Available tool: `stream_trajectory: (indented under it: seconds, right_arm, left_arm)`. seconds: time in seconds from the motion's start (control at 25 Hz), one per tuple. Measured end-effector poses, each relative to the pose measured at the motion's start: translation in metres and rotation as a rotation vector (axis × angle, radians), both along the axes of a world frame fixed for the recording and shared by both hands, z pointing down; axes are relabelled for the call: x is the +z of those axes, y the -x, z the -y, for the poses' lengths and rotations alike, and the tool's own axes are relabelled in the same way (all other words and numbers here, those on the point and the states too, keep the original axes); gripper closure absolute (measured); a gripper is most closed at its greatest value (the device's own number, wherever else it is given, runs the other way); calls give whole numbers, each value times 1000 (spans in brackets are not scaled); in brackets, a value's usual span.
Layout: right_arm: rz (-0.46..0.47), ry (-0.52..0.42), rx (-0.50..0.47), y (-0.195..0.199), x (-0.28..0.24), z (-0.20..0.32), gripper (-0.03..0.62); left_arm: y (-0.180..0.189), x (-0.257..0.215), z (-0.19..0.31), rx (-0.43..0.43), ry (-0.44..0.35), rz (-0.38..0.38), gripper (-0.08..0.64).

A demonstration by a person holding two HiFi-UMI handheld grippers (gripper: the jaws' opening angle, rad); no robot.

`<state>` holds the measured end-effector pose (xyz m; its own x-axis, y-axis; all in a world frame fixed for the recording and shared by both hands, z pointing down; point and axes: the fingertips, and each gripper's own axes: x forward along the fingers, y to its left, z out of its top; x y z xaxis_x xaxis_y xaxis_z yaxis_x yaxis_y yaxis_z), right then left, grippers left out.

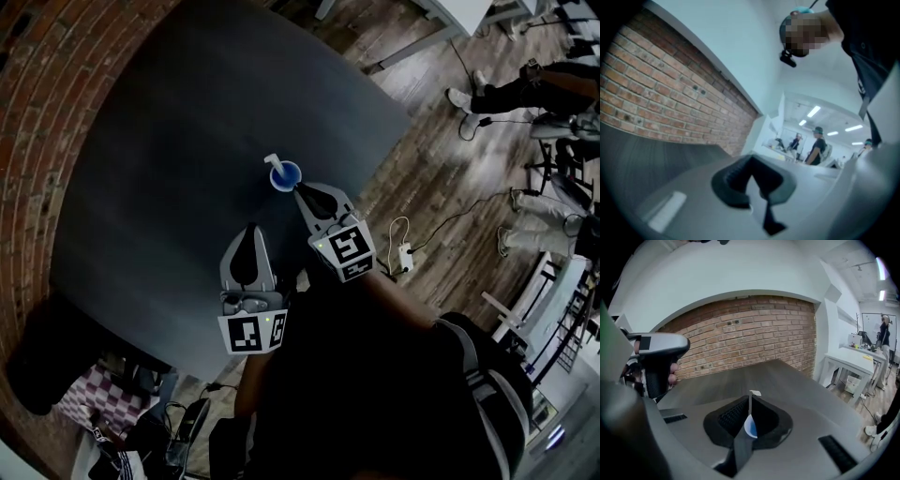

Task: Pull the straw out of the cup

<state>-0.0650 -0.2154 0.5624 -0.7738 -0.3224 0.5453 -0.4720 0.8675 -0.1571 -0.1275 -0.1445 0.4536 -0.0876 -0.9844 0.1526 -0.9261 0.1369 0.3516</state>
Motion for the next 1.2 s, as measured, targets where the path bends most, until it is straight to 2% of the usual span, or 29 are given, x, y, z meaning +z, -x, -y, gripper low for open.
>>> stream_trajectory:
  seconds: [0.72, 0.92, 1.2]
  right_arm:
    - [-116, 97, -53, 29, 69, 12, 581]
    - [-149, 114, -65, 35, 86, 16, 525]
    - [-182, 125, -72, 38, 97, 19, 511]
  left_arm:
    - [39, 40, 16, -76, 68, -61, 555]
    - [47, 53, 25, -82, 83, -74, 555]
    - [54, 60, 29, -92, 92, -87, 555]
